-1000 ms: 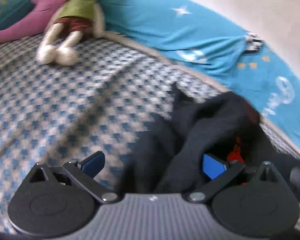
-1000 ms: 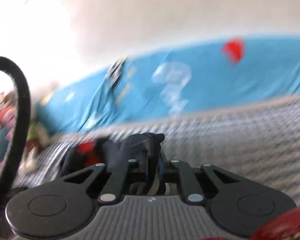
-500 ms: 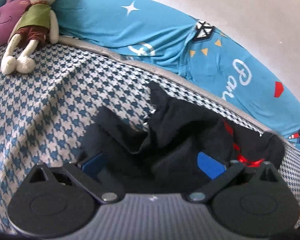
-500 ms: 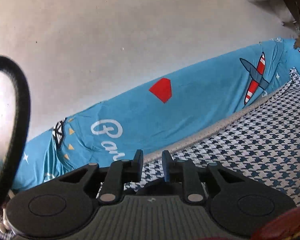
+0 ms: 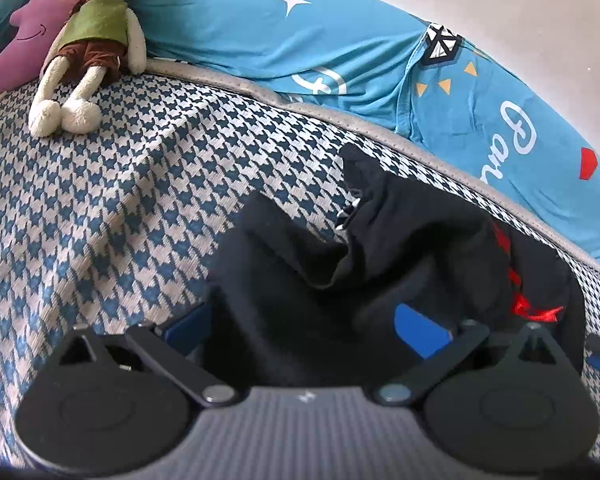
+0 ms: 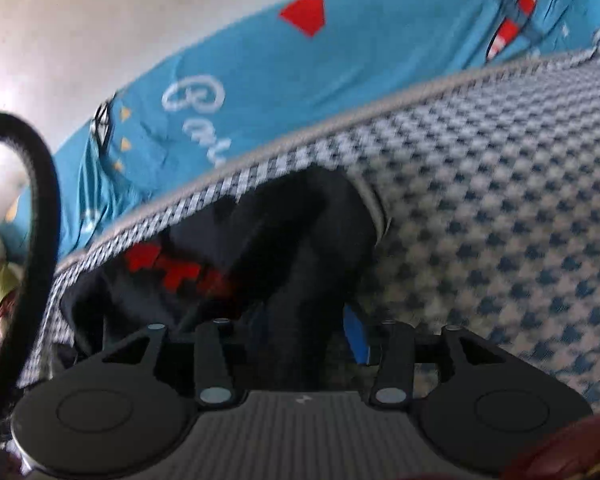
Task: Fold clothes
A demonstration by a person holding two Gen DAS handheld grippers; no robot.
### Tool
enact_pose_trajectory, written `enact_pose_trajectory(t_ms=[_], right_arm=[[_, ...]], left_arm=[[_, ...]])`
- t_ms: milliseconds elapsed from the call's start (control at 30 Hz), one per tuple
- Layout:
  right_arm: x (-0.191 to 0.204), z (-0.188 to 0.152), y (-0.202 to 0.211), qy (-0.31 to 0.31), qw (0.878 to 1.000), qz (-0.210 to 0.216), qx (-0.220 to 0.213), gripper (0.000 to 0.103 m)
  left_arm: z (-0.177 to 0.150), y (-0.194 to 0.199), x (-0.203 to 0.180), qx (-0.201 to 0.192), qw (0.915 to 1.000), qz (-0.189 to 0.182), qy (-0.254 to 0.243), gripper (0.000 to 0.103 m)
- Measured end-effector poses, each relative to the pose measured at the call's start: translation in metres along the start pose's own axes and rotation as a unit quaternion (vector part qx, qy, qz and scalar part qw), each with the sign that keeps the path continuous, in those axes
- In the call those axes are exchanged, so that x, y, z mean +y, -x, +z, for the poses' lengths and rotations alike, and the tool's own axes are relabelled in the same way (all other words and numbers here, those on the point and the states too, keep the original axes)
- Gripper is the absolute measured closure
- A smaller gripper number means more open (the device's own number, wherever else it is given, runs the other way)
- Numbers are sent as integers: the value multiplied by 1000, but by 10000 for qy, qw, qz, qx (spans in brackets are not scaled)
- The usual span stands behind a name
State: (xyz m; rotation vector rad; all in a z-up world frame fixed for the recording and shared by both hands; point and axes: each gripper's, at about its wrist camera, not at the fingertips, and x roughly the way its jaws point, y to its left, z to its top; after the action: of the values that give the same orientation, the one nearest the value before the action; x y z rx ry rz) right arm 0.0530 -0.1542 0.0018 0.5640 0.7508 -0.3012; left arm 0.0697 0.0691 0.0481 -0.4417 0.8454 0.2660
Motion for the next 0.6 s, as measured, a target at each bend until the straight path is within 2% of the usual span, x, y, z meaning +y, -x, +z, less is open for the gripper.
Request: enact_pose_trajectory(t_ms=[233, 267, 300, 333, 367, 500, 600], right_arm=[[12, -10, -27, 114, 9989, -69, 448, 57], [14, -12, -30, 156, 9987, -101, 478, 61], [16, -12, -28, 229, 9988, -175, 404, 81], [18, -13, -27, 290, 9988, -241, 327, 92], [18, -10, -24, 266, 9990, -263, 229, 94], [14, 2, -3, 83, 9970, -630, -441, 95], [14, 13, 20, 147, 9840, -1183, -1326, 95]], left_arm=[[-3, 2, -1, 5, 10000, 13, -67, 0], [-3, 1, -2, 13, 10000, 19, -74, 0], [-3, 1, -3, 22, 10000, 26, -80, 0], [-3, 0, -3, 27, 10000, 36, -82, 0], [-2, 0, -3, 22, 10000, 40, -77, 0], [4, 1, 0, -78, 9999, 92, -31, 0], [10, 3, 7, -189, 9996, 170, 122, 0]])
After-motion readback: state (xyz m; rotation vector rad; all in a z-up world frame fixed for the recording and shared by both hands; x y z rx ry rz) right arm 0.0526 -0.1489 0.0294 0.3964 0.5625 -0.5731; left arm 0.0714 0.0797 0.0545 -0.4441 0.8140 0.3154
